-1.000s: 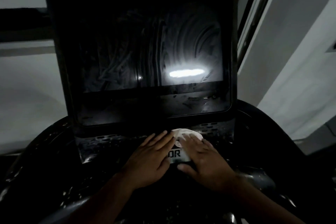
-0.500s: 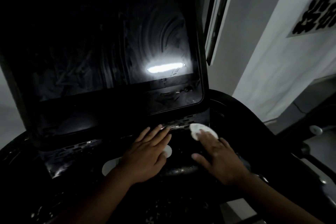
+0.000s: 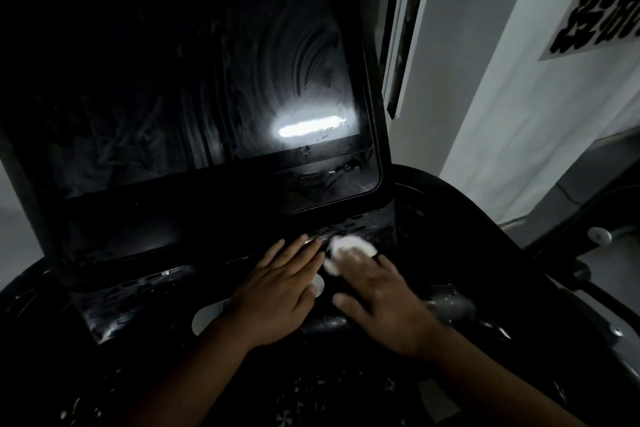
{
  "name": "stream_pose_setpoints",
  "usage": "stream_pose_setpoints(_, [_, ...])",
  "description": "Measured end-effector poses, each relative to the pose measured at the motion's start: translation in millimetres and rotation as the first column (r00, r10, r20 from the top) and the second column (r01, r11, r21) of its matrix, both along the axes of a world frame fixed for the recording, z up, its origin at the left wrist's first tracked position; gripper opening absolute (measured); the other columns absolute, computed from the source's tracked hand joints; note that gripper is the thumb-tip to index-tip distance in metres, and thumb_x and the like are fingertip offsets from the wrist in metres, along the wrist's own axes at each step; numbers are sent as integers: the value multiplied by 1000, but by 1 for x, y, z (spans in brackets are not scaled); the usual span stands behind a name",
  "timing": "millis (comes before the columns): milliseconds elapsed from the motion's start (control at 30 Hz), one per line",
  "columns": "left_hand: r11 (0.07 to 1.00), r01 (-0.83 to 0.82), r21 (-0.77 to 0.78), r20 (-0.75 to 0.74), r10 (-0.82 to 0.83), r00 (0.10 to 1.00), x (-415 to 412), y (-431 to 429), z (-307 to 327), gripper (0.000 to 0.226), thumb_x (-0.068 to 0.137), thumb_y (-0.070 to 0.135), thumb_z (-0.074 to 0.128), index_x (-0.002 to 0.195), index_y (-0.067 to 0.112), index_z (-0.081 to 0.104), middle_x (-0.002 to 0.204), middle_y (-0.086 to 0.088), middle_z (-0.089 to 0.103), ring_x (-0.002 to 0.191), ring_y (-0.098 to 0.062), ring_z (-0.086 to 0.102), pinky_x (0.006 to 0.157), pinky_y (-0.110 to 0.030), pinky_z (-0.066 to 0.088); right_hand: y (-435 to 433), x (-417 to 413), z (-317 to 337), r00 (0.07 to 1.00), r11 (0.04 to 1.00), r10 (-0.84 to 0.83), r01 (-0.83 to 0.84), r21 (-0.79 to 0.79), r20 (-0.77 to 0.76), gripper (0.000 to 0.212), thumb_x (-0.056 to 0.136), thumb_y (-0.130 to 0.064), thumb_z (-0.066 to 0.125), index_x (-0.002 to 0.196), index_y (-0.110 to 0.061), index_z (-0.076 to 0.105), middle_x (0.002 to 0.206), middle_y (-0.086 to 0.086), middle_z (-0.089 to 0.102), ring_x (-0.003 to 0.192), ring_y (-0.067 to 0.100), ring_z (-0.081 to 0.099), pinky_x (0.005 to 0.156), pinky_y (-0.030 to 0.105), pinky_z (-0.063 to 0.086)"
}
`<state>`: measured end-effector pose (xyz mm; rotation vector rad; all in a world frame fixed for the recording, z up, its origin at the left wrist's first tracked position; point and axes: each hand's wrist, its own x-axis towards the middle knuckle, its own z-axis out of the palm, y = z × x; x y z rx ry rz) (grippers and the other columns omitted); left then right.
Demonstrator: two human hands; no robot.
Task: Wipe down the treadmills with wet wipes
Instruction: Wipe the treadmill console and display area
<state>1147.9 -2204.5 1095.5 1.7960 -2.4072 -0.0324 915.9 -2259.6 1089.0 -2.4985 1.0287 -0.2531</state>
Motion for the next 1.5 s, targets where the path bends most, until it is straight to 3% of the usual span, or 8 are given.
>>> stream_pose_setpoints(267, [1000,14,23,2,-14,1000,-1,1,3,62,102,41,20,161,23,21,168,11,-3,153,-3,-14,124,-36,-4,-16,-11,-3,976,990,-140,135,-38,-167,101,71,-91,-17,155,-34,-14,160,-15,-24,150,5,-22,123,36,-10])
stream_pose_setpoints(400, [1000,14,-9,6,-14,1000,-1,-2,0,61,102,41,25,159,20,30,168,9,8,155,-7,-3,123,-37,-1,-6,-10,-2,992,995,98,-98,3,-75,85,90,-82,4,160,-35,6,166,-16,-1,152,-1,-10,125,36,-2])
stream_pose_setpoints(600, [1000,-1,-1,-4,1,1000,-16,-10,0,62,102,44,22,160,20,27,168,9,5,155,-7,-5,123,-36,-5,-34,-23,-5,967,973,-224,213,-93,-124,106,74,-90,-14,160,-30,-1,160,-12,-20,152,9,-17,123,38,-6])
stream_pose_setpoints(733, [999,-15,-39,38,17,999,-16,-12,-3,59,100,40,33,154,17,41,166,5,25,154,-10,13,121,-38,7,-24,9,-4,993,994,-101,98,-54,-57,94,83,-86,-5,160,-34,4,161,-11,-19,150,10,-25,123,39,-8])
stream_pose_setpoints(867, [1000,-4,-25,17,5,1000,-17,-11,-2,58,99,37,34,152,16,43,165,4,28,155,-11,15,122,-40,11,-22,-22,-7,993,995,92,-95,-35,-79,81,91,-80,4,160,-37,11,166,-19,2,152,-2,-9,125,36,-2])
stream_pose_setpoints(1000, [1000,-17,-3,16,17,1000,-17,-10,-2,60,100,38,30,157,19,36,168,8,16,155,-6,5,124,-38,5,-27,-40,-4,988,991,-134,132,-39,-81,95,80,-87,-6,160,-38,11,163,-23,0,151,-4,-6,125,41,3])
stream_pose_setpoints(1200, [1000,-28,6,23,28,999,-18,-10,0,60,101,40,28,157,19,37,167,8,15,155,-6,4,123,-37,3,2,-45,-8,966,998,-37,22,62,254,58,102,-49,41,157,-35,30,151,-11,48,141,2,38,118,26,27])
stream_pose_setpoints(1500, [997,-43,59,-37,45,998,-20,0,0,63,102,44,15,160,24,25,168,12,6,154,-2,-6,124,-34,-5,6,-50,-12,826,944,-310,328,47,471,10,96,-26,65,96,-24,75,107,-16,67,98,4,64,86,14,47])
